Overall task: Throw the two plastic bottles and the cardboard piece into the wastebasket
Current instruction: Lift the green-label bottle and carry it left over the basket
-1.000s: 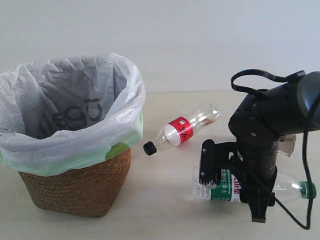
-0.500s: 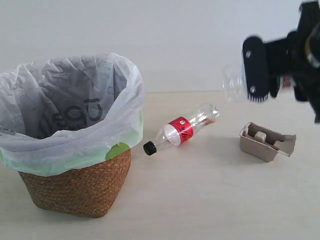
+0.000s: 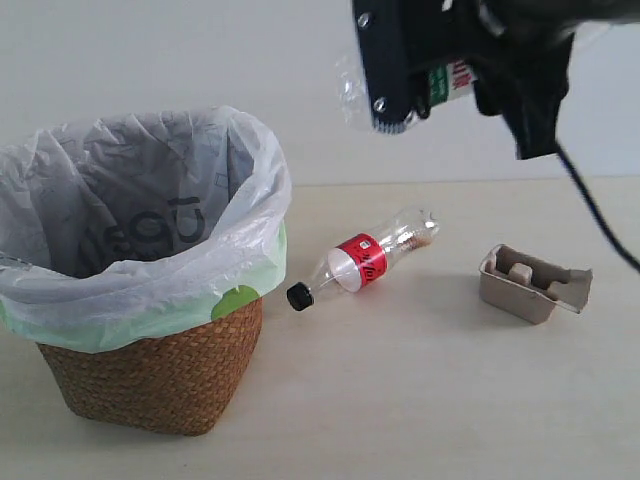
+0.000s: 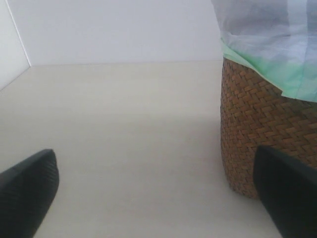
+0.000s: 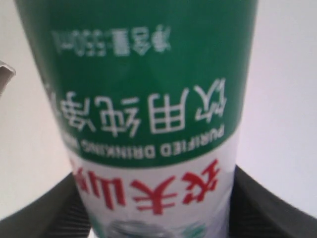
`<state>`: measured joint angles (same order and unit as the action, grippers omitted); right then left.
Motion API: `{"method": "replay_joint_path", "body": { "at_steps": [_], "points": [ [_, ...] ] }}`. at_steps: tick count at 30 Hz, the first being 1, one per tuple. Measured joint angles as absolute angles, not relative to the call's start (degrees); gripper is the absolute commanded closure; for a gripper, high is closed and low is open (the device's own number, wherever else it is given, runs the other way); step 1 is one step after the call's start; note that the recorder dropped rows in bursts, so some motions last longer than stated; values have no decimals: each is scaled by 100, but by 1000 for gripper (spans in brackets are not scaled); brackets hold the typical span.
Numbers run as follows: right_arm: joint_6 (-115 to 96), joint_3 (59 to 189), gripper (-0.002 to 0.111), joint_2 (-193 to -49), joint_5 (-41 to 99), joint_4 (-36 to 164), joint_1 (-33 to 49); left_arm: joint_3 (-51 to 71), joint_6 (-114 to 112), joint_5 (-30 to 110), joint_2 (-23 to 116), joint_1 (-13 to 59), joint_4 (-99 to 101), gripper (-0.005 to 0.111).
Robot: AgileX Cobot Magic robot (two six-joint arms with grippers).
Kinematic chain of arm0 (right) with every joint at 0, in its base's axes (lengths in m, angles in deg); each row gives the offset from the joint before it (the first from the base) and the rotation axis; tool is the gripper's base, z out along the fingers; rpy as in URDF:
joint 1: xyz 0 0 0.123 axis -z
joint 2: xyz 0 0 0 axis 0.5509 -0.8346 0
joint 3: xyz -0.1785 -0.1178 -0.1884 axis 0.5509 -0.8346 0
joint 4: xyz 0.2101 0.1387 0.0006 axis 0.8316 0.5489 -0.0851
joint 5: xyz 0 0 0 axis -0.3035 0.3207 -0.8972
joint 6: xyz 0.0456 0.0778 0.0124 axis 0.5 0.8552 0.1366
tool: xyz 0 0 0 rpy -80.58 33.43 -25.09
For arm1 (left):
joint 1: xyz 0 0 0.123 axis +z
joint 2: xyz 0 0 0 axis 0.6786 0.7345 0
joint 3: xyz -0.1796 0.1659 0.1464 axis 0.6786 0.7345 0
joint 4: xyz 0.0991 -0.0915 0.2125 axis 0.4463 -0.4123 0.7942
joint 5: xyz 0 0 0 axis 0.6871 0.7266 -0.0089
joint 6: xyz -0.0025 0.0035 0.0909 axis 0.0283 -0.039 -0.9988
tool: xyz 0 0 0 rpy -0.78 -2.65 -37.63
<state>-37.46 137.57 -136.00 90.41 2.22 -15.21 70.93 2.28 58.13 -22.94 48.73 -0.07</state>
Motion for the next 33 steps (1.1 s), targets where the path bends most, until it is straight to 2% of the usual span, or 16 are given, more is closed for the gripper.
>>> {"method": "replay_joint_path", "body": {
  "at_steps": [5,11,15,24,27,33],
  "points": [
    [-3494,13995,108,-14302,9224,-10,-2045,7093,228,5813,-2294,4873,-7,-1],
    [-3097,14488,108,-14450,8105,730,-2597,7093,228,5813,-2294,4873,-7,-1],
    [-2783,14928,108,-14373,7913,901,-2652,7093,228,5813,-2294,4873,-7,-1],
    [-2706,15090,108,-14533,9147,821,-2652,7093,228,5813,-2294,4873,-7,-1],
    [-2880,15078,108,-14751,9718,124,-2652,7093,228,5813,-2294,4873,-7,-1],
    [-2772,15043,108,-14672,9833,-856,-2560,7093,228,5813,-2294,4873,-7,-1]
  ]
}}
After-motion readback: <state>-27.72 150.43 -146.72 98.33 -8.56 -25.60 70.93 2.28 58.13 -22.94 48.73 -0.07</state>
